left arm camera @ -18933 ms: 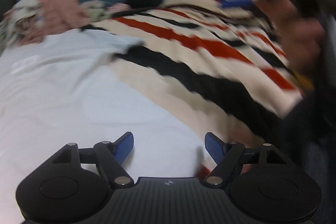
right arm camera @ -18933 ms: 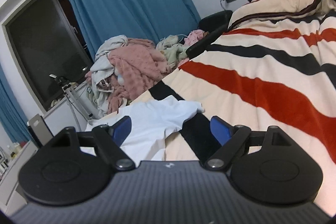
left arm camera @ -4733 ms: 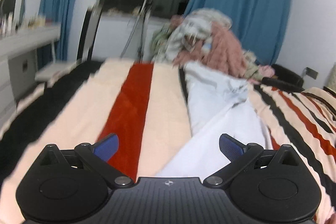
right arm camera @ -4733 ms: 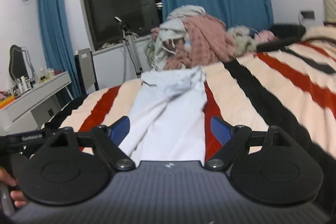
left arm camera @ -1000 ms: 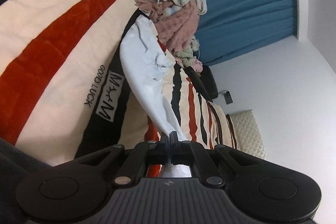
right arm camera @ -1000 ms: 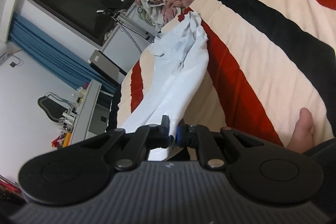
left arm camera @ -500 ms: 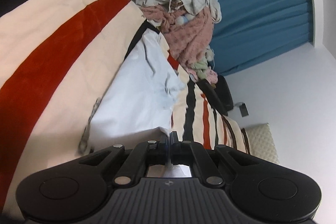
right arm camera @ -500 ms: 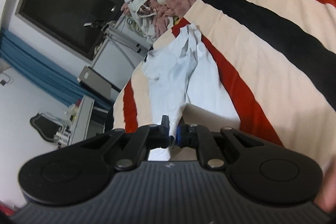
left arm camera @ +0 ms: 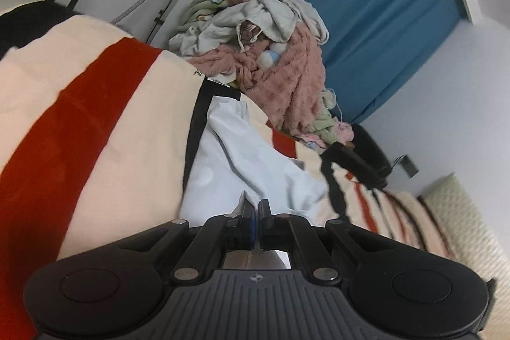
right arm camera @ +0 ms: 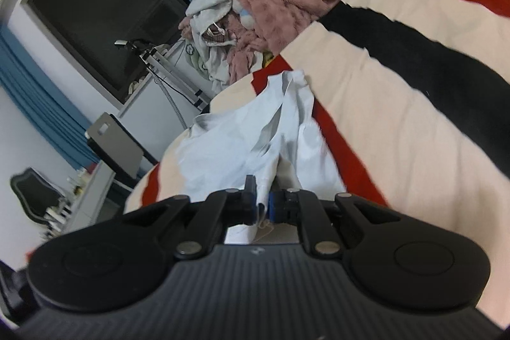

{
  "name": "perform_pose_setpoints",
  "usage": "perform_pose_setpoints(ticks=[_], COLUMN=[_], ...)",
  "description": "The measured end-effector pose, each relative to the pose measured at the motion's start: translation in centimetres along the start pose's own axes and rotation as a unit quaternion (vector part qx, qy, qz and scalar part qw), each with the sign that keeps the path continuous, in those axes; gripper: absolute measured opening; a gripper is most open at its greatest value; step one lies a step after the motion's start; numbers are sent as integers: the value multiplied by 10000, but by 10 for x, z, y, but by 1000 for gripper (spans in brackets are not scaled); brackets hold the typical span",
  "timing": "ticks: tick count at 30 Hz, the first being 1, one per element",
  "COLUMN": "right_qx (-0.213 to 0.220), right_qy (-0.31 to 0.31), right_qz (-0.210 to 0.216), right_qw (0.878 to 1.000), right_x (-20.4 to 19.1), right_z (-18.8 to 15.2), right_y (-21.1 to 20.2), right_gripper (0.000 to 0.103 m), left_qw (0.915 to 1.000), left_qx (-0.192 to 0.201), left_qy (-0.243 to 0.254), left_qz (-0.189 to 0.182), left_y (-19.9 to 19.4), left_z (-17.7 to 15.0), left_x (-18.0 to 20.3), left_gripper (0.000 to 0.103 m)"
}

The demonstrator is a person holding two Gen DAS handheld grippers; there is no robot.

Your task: Fold clothes

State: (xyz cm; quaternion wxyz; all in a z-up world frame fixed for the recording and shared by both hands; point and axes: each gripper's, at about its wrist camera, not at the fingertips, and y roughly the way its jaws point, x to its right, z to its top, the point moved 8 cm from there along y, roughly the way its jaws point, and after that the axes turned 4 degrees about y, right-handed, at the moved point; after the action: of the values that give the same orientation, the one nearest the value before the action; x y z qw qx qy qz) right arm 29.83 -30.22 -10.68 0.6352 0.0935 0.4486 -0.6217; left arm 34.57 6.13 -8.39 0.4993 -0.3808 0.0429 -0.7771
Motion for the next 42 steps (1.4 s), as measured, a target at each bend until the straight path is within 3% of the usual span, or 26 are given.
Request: perform_pose_setpoints(ticks=[7,14,15,16,17,18,19,21,23,28,34,42], right_qx=[200,25,48,71,99,171,242,347,424,618,827,950], right_qy=[-897,-1387,-1410,-1434,-1455,-1461,-1467,-1540,-1664,-2034,-2235,-2377], right_qz=[-344,-676,-673,-670,-660,-603,-545,-481,-457,-343,-300,-246], right_qw=[9952,9880,9877,9874,9871,9873,9874,9863,9841,9765,9707,9664], right_x=[14,13,11,9,7,3,0,-8,-16,-37,-53,-61], right_z=[-1,-11,-11,-11,-10,-9,-9,-9,-11,-22,-35,-49], right_y=[53,64,61,57,53,46,39,25,11,-31,-72,-100], right_gripper=[10,16,24,33,55,74,79,77,78,77,77,77], left_qw=[9965,9870,9862,9851,9839,9837,9839,9831,9799,9695,9603,9614], left_qx=[-133,-290,-276,-260,-230,-178,-116,18,164,446,574,559], left_qy=[683,1367,1415,1470,1528,1549,1557,1628,1806,2267,2607,2561], left_qz=[454,789,814,851,902,900,874,841,834,811,805,833], left_y=[75,85,82,79,73,66,58,41,25,-17,-62,-102], left_z=[-14,-25,-24,-23,-21,-19,-18,-14,-14,-21,-41,-67], left_x=[-23,-22,-20,-18,-15,-12,-7,3,16,47,71,73], left_gripper=[2,7,10,21,38,46,56,65,82,92,93,92])
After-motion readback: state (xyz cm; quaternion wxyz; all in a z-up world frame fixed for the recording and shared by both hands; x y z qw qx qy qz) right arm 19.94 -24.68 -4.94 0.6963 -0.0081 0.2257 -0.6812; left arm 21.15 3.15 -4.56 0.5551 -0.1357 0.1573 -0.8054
